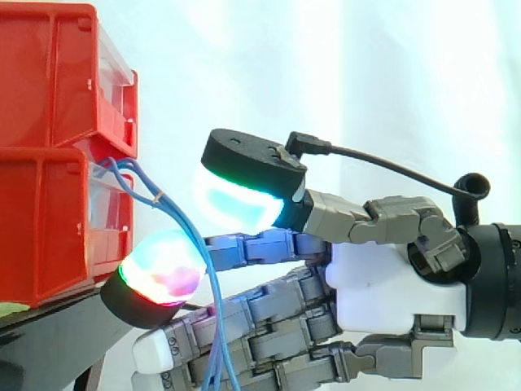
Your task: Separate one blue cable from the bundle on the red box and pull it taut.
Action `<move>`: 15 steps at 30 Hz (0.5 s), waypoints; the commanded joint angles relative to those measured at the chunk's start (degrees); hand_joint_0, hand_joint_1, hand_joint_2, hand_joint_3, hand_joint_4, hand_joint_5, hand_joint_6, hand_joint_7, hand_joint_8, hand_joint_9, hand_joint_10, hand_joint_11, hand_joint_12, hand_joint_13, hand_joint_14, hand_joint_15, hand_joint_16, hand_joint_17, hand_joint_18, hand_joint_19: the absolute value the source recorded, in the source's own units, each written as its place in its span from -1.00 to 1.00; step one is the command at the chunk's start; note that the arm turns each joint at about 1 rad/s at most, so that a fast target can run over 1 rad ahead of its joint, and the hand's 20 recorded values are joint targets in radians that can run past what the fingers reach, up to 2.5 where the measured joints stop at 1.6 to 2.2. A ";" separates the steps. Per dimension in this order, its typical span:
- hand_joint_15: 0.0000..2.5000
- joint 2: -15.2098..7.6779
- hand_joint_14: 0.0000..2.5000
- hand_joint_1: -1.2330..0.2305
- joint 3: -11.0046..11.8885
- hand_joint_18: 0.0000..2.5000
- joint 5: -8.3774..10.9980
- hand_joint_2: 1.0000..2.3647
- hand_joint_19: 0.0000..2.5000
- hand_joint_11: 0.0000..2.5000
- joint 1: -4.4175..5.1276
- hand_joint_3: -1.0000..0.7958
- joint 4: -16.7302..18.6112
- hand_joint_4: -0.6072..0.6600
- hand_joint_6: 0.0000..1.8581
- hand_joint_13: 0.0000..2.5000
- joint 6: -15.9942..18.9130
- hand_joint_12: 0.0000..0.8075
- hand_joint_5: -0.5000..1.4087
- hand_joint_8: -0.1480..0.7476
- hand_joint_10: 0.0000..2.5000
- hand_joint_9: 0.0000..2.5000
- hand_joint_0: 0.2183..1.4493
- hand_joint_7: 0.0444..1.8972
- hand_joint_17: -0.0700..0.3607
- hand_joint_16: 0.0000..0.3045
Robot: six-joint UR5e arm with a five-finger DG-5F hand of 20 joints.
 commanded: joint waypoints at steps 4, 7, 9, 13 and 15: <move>-0.89 0.08 -0.99 -0.09 2.09 -0.76 -0.10 -1.00 -0.75 -0.82 -0.54 -0.44 -5.35 0.19 -0.25 -0.62 0.49 -0.33 -0.57 -0.20 -0.99 -0.40 -0.51 0.00 -0.22 -0.72; -0.88 0.08 -0.99 -0.09 3.23 -0.76 -0.36 -1.00 -0.75 -0.82 -0.71 -0.44 -7.28 0.20 -0.26 -0.62 0.49 -0.33 -0.56 -0.18 -0.99 -0.38 -0.51 0.01 -0.22 -0.72; -0.88 0.08 -0.99 -0.09 4.11 -0.75 -0.45 -1.00 -0.75 -0.82 -0.89 -0.44 -8.51 0.19 -0.26 -0.61 0.49 -0.33 -0.56 -0.19 -0.99 -0.38 -0.51 0.01 -0.22 -0.72; -0.88 0.00 -1.00 -0.12 4.99 -0.75 -0.45 -1.00 -0.75 -0.82 -0.89 -0.44 -9.66 0.18 -0.25 -0.60 0.75 -0.33 -0.56 -0.20 -0.99 -0.37 -0.51 0.02 -0.23 -0.72; -0.88 0.00 -0.99 -0.15 5.17 -0.74 -0.45 -1.00 -0.75 -0.81 -0.89 -0.44 -9.66 0.18 -0.24 -0.60 0.92 -0.34 -0.57 -0.20 -0.99 -0.37 -0.49 0.03 -0.23 -0.72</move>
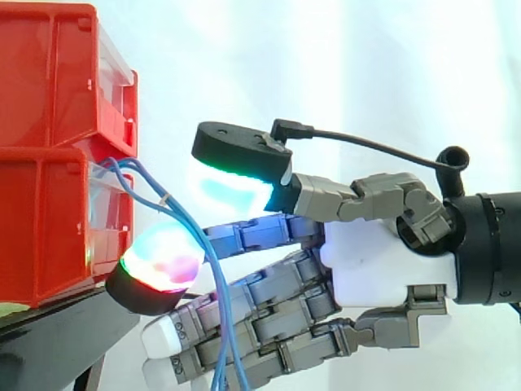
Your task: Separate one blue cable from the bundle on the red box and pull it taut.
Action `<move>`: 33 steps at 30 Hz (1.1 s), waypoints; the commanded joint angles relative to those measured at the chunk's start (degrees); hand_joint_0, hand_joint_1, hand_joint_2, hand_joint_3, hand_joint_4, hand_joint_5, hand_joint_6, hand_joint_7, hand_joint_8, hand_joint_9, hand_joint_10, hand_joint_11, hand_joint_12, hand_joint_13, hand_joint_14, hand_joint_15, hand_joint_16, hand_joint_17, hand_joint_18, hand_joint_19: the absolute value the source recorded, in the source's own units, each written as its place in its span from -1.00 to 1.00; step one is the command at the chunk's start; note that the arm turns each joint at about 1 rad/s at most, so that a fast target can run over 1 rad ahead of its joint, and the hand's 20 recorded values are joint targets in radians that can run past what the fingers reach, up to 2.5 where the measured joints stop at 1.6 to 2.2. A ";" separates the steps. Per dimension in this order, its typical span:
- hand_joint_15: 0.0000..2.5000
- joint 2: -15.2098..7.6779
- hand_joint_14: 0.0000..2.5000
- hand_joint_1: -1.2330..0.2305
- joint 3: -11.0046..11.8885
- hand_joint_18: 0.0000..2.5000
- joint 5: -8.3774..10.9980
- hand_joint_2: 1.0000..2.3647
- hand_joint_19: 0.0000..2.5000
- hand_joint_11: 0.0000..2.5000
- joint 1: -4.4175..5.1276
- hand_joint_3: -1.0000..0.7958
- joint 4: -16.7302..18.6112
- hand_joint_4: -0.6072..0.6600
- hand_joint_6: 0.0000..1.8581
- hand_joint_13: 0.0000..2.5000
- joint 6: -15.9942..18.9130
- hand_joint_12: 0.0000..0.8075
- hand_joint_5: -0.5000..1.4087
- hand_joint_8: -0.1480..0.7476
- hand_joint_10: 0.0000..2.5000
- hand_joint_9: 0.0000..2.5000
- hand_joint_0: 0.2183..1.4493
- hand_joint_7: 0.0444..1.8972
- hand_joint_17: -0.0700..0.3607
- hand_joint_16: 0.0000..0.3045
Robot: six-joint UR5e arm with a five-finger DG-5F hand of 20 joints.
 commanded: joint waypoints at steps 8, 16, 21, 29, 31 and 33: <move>-0.85 0.04 -0.99 -0.26 1.61 -0.73 0.07 -0.98 -0.73 -0.75 -0.02 -0.30 -0.94 0.06 -0.06 -0.59 0.41 -0.36 -0.63 -0.23 -0.99 -0.40 -0.42 -0.16 -0.25 -0.73; -0.84 0.04 -0.99 -0.32 1.88 -0.69 0.16 -0.98 -0.72 -0.72 0.06 -0.30 -2.34 -0.02 -0.02 -0.57 0.50 -0.36 -0.65 -0.25 -0.99 -0.41 -0.36 -0.27 -0.25 -0.73; -0.84 0.22 -0.99 -0.36 1.96 -0.66 0.16 -1.00 -0.73 -0.71 -0.02 -0.42 -3.48 -0.06 -0.03 -0.56 0.50 -0.37 -0.64 -0.27 -0.99 -0.38 -0.34 -0.28 -0.26 -0.74; -0.79 0.75 -0.99 -0.37 1.88 -0.60 -1.60 -1.00 -0.69 -0.71 -0.11 -0.44 -11.48 0.03 -0.04 -0.47 1.11 -0.37 -0.58 -0.27 -0.99 -0.26 -0.42 -0.15 -0.28 -0.75; -0.77 1.36 -0.99 -0.31 1.96 -0.59 -1.86 -1.00 -0.68 -0.70 -0.29 -0.44 -13.42 0.06 -0.05 -0.45 2.17 -0.36 -0.57 -0.25 -0.99 -0.22 -0.47 -0.13 -0.27 -0.74; -0.76 1.54 -0.99 -0.20 1.96 -0.57 -1.86 -1.00 -0.66 -0.72 -0.29 -0.44 -14.03 0.06 -0.06 -0.43 2.43 -0.34 -0.55 -0.24 -0.99 -0.19 -0.53 -0.11 -0.25 -0.73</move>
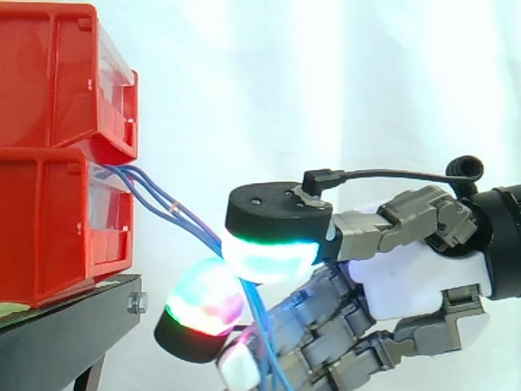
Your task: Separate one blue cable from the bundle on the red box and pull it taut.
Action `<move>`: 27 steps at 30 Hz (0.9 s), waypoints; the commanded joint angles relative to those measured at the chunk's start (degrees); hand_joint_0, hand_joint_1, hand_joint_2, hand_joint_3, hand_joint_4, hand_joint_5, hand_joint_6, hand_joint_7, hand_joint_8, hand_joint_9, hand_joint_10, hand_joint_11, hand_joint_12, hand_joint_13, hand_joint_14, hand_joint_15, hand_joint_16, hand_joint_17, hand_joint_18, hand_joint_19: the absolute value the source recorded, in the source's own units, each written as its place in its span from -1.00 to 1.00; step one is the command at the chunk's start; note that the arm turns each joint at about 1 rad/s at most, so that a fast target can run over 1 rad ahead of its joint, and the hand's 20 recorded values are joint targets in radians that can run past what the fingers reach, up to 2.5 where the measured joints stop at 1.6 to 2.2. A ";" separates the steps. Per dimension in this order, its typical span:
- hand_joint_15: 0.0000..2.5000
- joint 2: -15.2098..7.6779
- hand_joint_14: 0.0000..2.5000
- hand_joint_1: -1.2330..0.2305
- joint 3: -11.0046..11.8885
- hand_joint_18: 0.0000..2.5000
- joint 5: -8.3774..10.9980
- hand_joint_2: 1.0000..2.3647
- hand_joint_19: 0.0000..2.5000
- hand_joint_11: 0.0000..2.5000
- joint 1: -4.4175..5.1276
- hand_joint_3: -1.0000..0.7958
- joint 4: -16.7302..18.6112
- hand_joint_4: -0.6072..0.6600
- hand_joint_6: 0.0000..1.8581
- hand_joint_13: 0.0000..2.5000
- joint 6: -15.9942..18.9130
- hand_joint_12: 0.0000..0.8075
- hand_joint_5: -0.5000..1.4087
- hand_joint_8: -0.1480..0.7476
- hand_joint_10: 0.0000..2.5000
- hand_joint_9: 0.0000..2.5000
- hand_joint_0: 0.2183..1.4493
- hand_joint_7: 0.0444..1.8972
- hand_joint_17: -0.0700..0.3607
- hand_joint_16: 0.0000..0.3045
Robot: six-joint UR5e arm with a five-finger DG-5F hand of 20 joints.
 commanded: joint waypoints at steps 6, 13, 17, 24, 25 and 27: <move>-0.75 1.17 -0.99 -0.06 0.12 -0.55 -0.09 -1.00 -0.64 -0.72 -0.37 -0.44 -2.32 0.03 -0.08 -0.41 0.73 -0.32 -0.54 -0.20 -0.99 -0.15 -0.56 -0.08 -0.23 -0.72; -0.75 1.26 -0.99 -0.09 0.55 -0.56 0.00 -1.00 -0.63 -0.72 -0.28 -0.44 -1.97 0.06 -0.09 -0.41 0.46 -0.31 -0.55 -0.20 -0.99 -0.16 -0.55 -0.06 -0.23 -0.72; -0.74 1.17 -0.99 -0.09 0.47 -0.56 0.00 -1.00 -0.63 -0.72 -0.28 -0.44 -0.30 0.06 -0.09 -0.41 0.29 -0.31 -0.55 -0.19 -0.99 -0.17 -0.56 -0.07 -0.22 -0.71; -0.74 1.17 -0.99 -0.05 0.55 -0.56 0.00 -1.00 -0.61 -0.72 -0.37 -0.44 3.48 0.08 -0.10 -0.42 -0.50 -0.24 -0.56 -0.12 -0.99 -0.18 -0.63 -0.08 -0.15 -0.67; -0.73 1.17 -0.99 -0.05 0.47 -0.57 0.00 -1.00 -0.61 -0.72 -0.37 -0.44 3.83 0.09 -0.10 -0.42 -0.77 -0.24 -0.56 -0.13 -0.99 -0.18 -0.64 -0.08 -0.15 -0.67; -0.74 1.17 -0.99 -0.05 0.47 -0.56 0.00 -1.00 -0.61 -0.73 -0.37 -0.44 4.36 0.09 -0.10 -0.42 -1.12 -0.23 -0.56 -0.12 -0.99 -0.18 -0.65 -0.08 -0.14 -0.66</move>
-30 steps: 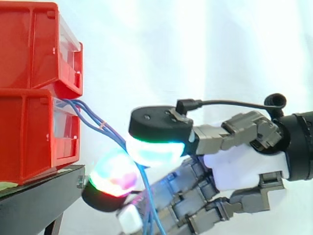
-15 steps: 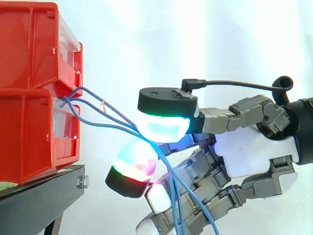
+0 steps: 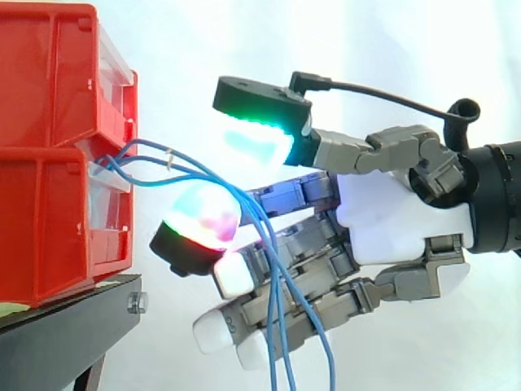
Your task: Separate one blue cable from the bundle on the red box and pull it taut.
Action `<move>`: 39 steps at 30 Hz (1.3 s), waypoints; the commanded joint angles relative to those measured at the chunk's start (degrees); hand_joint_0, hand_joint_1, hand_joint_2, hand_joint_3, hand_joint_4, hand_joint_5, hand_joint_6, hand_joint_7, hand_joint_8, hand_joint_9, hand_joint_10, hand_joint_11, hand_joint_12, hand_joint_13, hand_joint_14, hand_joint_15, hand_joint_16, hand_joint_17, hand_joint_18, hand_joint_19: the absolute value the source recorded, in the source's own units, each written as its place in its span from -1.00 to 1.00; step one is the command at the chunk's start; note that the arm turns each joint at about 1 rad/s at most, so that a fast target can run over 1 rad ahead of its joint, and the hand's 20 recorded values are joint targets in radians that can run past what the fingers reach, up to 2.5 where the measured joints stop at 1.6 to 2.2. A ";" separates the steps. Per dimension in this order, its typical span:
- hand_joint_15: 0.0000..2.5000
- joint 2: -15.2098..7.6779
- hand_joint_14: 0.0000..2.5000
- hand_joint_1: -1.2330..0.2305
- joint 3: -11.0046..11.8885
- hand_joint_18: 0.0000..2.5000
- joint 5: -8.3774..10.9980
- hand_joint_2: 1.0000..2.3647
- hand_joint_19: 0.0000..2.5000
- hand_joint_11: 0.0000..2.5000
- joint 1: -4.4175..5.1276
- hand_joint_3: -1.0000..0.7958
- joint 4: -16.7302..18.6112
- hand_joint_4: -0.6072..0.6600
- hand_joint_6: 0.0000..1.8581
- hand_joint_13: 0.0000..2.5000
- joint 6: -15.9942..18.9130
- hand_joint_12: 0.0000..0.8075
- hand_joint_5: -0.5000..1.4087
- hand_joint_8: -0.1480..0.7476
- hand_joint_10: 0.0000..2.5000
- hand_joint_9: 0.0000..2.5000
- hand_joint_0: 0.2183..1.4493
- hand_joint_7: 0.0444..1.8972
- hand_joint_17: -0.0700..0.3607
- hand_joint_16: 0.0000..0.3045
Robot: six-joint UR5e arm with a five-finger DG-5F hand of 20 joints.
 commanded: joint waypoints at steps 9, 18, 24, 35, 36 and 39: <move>-0.73 -0.01 -0.99 -0.25 -0.02 -0.60 0.00 -0.98 -0.61 -0.70 -0.20 -0.32 1.36 0.07 -0.09 -0.44 -1.21 -0.34 -0.57 -0.24 -0.99 -0.21 -0.45 -0.01 -0.25 -0.73; -0.73 -0.01 -0.99 -0.41 -0.02 -0.57 -0.18 -0.98 -0.64 -0.67 -0.38 -0.29 1.27 -0.06 -0.03 -0.44 -1.04 -0.36 -0.59 -0.24 -0.99 -0.26 -0.31 -0.08 -0.26 -0.74; -0.74 -0.01 -0.99 -0.56 0.07 -0.51 -0.27 -1.00 -0.67 -0.66 -0.55 -0.44 1.19 -0.27 0.01 -0.42 -0.95 -0.39 -0.62 -0.26 -0.99 -0.27 -0.19 0.04 -0.26 -0.74; -0.70 0.08 -0.99 -0.07 0.42 -0.42 -0.27 -1.00 -0.61 -0.69 -0.99 -0.44 -1.36 0.02 -0.03 -0.33 -0.51 -0.14 -0.56 -0.06 -0.99 -0.12 -0.83 -0.15 -0.02 -0.59; -0.69 0.08 -0.99 0.01 0.42 -0.43 -0.27 -1.00 -0.60 -0.69 -0.99 -0.44 -1.80 0.00 -0.04 -0.33 -0.51 -0.14 -0.56 -0.05 -0.99 -0.12 -0.82 -0.15 -0.03 -0.59; -0.67 -0.01 -0.99 0.02 0.51 -0.49 -0.27 -1.00 -0.57 -0.67 -0.99 -0.44 -2.24 -0.03 -0.04 -0.34 -0.51 -0.22 -0.57 -0.12 -0.99 -0.13 -0.67 -0.10 -0.11 -0.65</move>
